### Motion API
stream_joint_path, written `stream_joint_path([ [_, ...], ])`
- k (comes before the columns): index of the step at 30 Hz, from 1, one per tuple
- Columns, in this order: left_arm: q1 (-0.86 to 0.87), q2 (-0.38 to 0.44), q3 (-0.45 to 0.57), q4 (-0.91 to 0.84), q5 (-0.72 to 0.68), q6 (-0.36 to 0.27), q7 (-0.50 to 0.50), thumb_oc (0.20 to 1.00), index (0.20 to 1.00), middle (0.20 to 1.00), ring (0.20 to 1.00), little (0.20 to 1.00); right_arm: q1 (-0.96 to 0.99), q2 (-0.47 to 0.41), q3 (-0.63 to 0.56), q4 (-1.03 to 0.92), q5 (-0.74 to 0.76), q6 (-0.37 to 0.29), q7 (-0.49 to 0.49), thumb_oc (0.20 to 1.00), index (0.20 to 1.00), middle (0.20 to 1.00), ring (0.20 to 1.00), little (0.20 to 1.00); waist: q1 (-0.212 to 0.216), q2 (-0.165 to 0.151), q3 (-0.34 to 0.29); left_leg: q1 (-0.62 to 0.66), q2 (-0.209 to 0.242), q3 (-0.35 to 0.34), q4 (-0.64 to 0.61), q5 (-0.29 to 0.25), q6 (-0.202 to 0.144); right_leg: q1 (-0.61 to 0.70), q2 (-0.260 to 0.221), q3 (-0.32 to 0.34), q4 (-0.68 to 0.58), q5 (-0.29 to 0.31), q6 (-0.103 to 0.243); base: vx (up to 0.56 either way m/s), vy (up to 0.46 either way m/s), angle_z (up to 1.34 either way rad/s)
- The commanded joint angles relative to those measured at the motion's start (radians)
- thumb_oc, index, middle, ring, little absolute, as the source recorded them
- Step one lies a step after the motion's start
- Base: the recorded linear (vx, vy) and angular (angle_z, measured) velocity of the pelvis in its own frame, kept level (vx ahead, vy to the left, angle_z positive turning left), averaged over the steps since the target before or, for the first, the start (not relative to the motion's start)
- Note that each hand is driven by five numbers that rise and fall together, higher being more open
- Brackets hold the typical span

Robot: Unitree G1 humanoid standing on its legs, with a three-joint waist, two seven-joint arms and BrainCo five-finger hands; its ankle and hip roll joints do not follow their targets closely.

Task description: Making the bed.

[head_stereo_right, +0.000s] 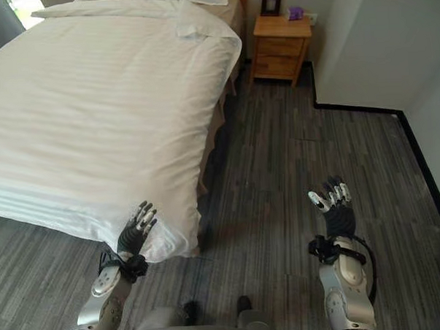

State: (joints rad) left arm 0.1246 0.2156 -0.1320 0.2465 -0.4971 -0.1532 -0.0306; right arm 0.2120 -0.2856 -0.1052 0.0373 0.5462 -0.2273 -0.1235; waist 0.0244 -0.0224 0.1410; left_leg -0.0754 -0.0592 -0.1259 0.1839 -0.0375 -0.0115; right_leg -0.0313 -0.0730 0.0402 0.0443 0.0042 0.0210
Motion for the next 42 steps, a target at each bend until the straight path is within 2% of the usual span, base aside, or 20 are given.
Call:
stream_joint_path([
  [1,-0.018,0.063,0.104,-0.090,-0.004,-0.077,0.027,1.000,1.000,1.000,1.000,1.000,-0.061,0.040,0.006,-0.102,-0.063,-0.054,0.012,1.000,1.000,1.000,1.000,1.000,0.007,-0.011,-0.054,0.004,-0.045,0.022,-0.155,0.064,0.044,0.073,0.031,-0.025,-0.123,0.044,0.057,-0.06,0.029,-0.08],
  [7,-0.040,0.061,0.124,-0.154,-0.015,-0.104,0.067,1.000,1.000,1.000,1.000,1.000,-0.056,0.024,0.034,-0.104,-0.131,-0.042,0.012,1.000,1.000,1.000,1.000,1.000,-0.017,0.000,-0.052,0.014,-0.034,0.006,-0.229,0.094,0.036,0.025,0.051,-0.024,-0.132,0.064,0.056,-0.07,0.059,0.05],
  [9,-0.015,0.054,0.122,-0.139,-0.009,-0.094,0.072,1.000,1.000,1.000,1.000,1.000,-0.053,0.057,0.047,-0.081,-0.087,-0.031,0.011,1.000,1.000,1.000,1.000,1.000,-0.015,-0.005,-0.046,0.036,-0.035,0.002,-0.241,0.097,0.041,0.041,0.050,-0.020,-0.124,0.061,0.056,0.03,0.115,0.05],
  [12,0.003,0.049,0.131,-0.114,-0.004,-0.081,0.066,1.000,1.000,1.000,1.000,1.000,-0.055,0.060,0.065,-0.083,-0.066,-0.017,0.039,1.000,1.000,1.000,1.000,1.000,-0.011,-0.012,-0.036,0.047,-0.038,-0.001,-0.244,0.096,0.047,0.042,0.045,-0.014,-0.108,0.061,0.055,0.00,0.083,-0.01],
  [16,-0.001,0.047,0.129,-0.100,-0.017,-0.072,0.063,1.000,1.000,1.000,1.000,1.000,-0.053,0.052,0.062,-0.101,-0.092,-0.014,0.038,1.000,1.000,1.000,1.000,1.000,-0.012,-0.014,-0.022,0.038,-0.032,0.021,-0.231,0.090,0.052,0.010,0.039,-0.027,-0.022,0.032,0.056,-0.03,0.049,0.00],
  [17,-0.023,0.059,0.113,-0.095,-0.021,-0.068,0.062,1.000,1.000,1.000,1.000,1.000,-0.060,0.053,0.064,-0.117,-0.086,-0.015,0.036,1.000,1.000,1.000,1.000,1.000,-0.023,-0.013,-0.004,0.031,-0.021,0.037,-0.226,0.089,0.052,-0.033,0.040,-0.033,0.042,0.024,0.066,-0.11,0.019,-0.02],
  [19,-0.031,0.071,0.105,-0.096,-0.005,-0.067,0.064,1.000,1.000,1.000,1.000,1.000,-0.062,0.053,0.067,-0.115,-0.086,-0.013,0.035,1.000,1.000,1.000,1.000,1.000,-0.022,-0.010,0.001,0.031,-0.011,0.050,-0.227,0.090,0.050,-0.046,0.030,-0.042,0.063,0.022,0.075,-0.06,-0.021,-0.10],
  [22,-0.046,0.093,0.088,-0.115,0.015,-0.068,0.055,1.000,1.000,1.000,1.000,1.000,-0.052,0.052,0.056,-0.127,-0.134,-0.008,0.033,1.000,1.000,1.000,1.000,1.000,-0.026,-0.001,0.006,0.041,0.025,0.059,-0.237,0.096,0.036,-0.041,-0.021,-0.047,0.078,0.043,0.091,-0.01,-0.124,-0.27],
  [23,-0.051,0.098,0.088,-0.118,0.013,-0.073,0.055,1.000,1.000,1.000,1.000,1.000,-0.053,0.048,0.041,-0.121,-0.162,-0.011,0.017,1.000,1.000,1.000,1.000,1.000,-0.022,0.001,-0.005,0.046,0.042,0.062,-0.242,0.096,0.029,-0.024,-0.069,-0.060,0.069,0.063,0.097,0.00,-0.198,-0.18],
  [24,-0.054,0.104,0.091,-0.118,0.026,-0.077,0.062,1.000,1.000,1.000,1.000,1.000,-0.060,0.058,0.035,-0.105,-0.147,-0.013,0.004,1.000,1.000,1.000,1.000,1.000,-0.019,-0.001,-0.010,0.048,0.051,0.066,-0.245,0.096,0.024,-0.016,-0.089,-0.066,0.073,0.073,0.105,0.00,-0.222,-0.22],
  [26,-0.056,0.109,0.105,-0.115,0.048,-0.077,0.082,1.000,1.000,1.000,1.000,1.000,-0.073,0.076,0.035,-0.086,-0.102,-0.016,-0.006,1.000,1.000,1.000,1.000,1.000,-0.007,-0.010,-0.020,0.056,0.061,0.079,-0.251,0.095,0.018,0.002,-0.101,-0.076,0.056,0.079,0.113,-0.01,-0.176,-0.40],
  [29,-0.052,0.109,0.141,-0.104,0.040,-0.077,0.106,1.000,1.000,1.000,1.000,1.000,-0.085,0.093,0.037,-0.086,-0.043,-0.022,-0.010,1.000,1.000,1.000,1.000,1.000,0.007,-0.030,-0.028,0.057,0.078,0.097,-0.250,0.099,0.000,0.018,-0.096,-0.109,-0.004,0.072,0.116,-0.01,-0.205,-0.32],
  [30,-0.037,0.111,0.177,-0.100,0.045,-0.077,0.112,1.000,1.000,1.000,1.000,1.000,-0.081,0.088,0.039,-0.092,-0.025,-0.017,0.003,1.000,1.000,1.000,1.000,1.000,0.015,-0.043,-0.032,0.054,0.104,0.097,-0.249,0.106,-0.019,0.041,-0.072,-0.109,-0.064,0.057,0.112,0.00,-0.399,-0.24],
  [32,-0.032,0.108,0.193,-0.095,0.046,-0.078,0.116,1.000,1.000,1.000,1.000,1.000,-0.074,0.081,0.031,-0.099,-0.029,-0.015,0.006,1.000,1.000,1.000,1.000,1.000,0.015,-0.046,-0.030,0.056,0.122,0.091,-0.250,0.115,-0.033,0.046,-0.057,-0.111,-0.070,0.052,0.105,0.00,-0.256,-0.09],
  [35,-0.047,0.078,0.220,-0.096,0.009,-0.074,0.122,1.000,1.000,1.000,1.000,1.000,-0.053,0.045,-0.001,-0.099,-0.007,-0.011,0.015,1.000,1.000,1.000,1.000,1.000,0.009,-0.049,-0.011,0.028,0.170,0.077,-0.207,0.137,-0.066,0.072,-0.016,-0.151,-0.090,0.038,0.077,-0.04,-0.341,0.14],
  [38,-0.059,0.059,0.202,-0.103,0.011,-0.070,0.115,1.000,1.000,1.000,1.000,1.000,-0.048,0.030,-0.028,-0.082,-0.002,-0.012,0.002,1.000,1.000,1.000,1.000,1.000,-0.001,-0.046,0.001,0.005,0.169,0.085,-0.163,0.136,-0.065,0.079,-0.018,-0.173,-0.085,0.035,0.066,-0.04,-0.190,0.36],
  [40,-0.057,0.040,0.180,-0.123,-0.010,-0.074,0.094,1.000,1.000,1.000,1.000,1.000,-0.055,-0.005,-0.033,-0.077,-0.048,-0.001,0.009,1.000,1.000,1.000,1.000,1.000,0.000,-0.043,0.001,-0.005,0.132,0.065,-0.128,0.115,-0.056,0.083,-0.022,-0.175,-0.081,0.031,0.059,-0.03,-0.111,0.35],
  [41,-0.064,0.036,0.161,-0.142,0.000,-0.074,0.082,1.000,1.000,1.000,1.000,1.000,-0.062,-0.032,-0.035,-0.079,-0.095,0.009,0.024,1.000,1.000,1.000,1.000,1.000,-0.003,-0.044,-0.008,-0.007,0.097,0.081,-0.106,0.090,-0.040,0.088,-0.028,-0.178,-0.082,0.033,0.058,-0.01,-0.113,0.16],
  [42,-0.075,0.038,0.144,-0.145,0.003,-0.067,0.082,1.000,1.000,1.000,1.000,1.000,-0.071,-0.034,-0.029,-0.072,-0.087,0.011,0.024,1.000,1.000,1.000,1.000,1.000,-0.007,-0.042,-0.017,-0.004,0.086,0.112,-0.100,0.077,-0.029,0.089,-0.031,-0.182,-0.080,0.032,0.057,-0.01,-0.086,0.21],
])
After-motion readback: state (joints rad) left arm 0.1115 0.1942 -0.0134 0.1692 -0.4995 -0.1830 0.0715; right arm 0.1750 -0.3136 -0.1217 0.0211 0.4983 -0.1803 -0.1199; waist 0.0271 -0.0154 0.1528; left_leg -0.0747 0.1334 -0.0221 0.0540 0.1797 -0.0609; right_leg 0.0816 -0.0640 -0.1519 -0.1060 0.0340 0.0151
